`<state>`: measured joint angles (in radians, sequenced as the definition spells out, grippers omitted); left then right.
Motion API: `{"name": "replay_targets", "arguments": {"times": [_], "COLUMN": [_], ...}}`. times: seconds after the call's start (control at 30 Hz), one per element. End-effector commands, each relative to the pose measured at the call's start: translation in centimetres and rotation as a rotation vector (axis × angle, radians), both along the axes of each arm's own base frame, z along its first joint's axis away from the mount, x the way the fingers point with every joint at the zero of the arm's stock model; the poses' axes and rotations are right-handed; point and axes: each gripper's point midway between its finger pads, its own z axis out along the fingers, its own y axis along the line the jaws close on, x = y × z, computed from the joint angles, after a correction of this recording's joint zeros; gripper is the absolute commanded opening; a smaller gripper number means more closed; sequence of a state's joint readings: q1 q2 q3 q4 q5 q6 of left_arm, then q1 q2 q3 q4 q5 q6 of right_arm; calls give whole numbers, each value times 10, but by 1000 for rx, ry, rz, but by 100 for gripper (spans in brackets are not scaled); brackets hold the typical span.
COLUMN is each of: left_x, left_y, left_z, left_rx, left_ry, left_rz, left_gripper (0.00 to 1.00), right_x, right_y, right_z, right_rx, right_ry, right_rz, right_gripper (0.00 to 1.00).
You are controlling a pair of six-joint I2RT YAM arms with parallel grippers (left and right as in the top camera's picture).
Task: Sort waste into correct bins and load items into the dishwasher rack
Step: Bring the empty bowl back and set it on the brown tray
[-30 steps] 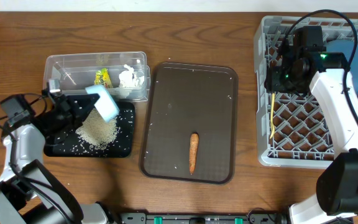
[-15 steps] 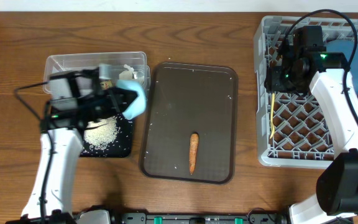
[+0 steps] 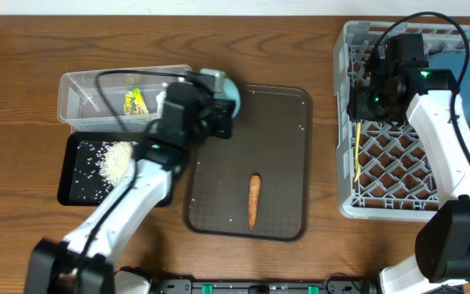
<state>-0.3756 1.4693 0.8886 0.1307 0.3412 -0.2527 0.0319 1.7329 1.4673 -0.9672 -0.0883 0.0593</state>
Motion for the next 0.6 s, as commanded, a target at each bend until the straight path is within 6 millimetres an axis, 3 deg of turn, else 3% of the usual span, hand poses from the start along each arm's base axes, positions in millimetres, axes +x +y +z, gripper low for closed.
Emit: {"name": "replay_targets", "arguments": {"times": [0.0, 0.17, 0.37, 0.47, 0.57], "left_x": [6, 4, -4, -9, -10], "left_y": [-16, -44, -61, -67, -71], "left_z": [-14, -45, -73, -80, -78], "left_rx": [42, 55, 79, 87, 82], "left_ry": [-25, 2, 48, 61, 50], "left_rz": [-5, -63, -104, -122, -129], "left_gripper": [6, 6, 7, 8, 17], "right_x": [4, 4, 4, 4, 5], "right_y": [1, 2, 2, 2, 4], "right_z": [13, 13, 13, 13, 14], "right_rx": [-10, -9, -9, -7, 3], "right_ry": [-40, -40, -40, -39, -45], "right_rz": [11, 11, 11, 9, 13], "right_gripper": [61, 61, 61, 61, 61]}}
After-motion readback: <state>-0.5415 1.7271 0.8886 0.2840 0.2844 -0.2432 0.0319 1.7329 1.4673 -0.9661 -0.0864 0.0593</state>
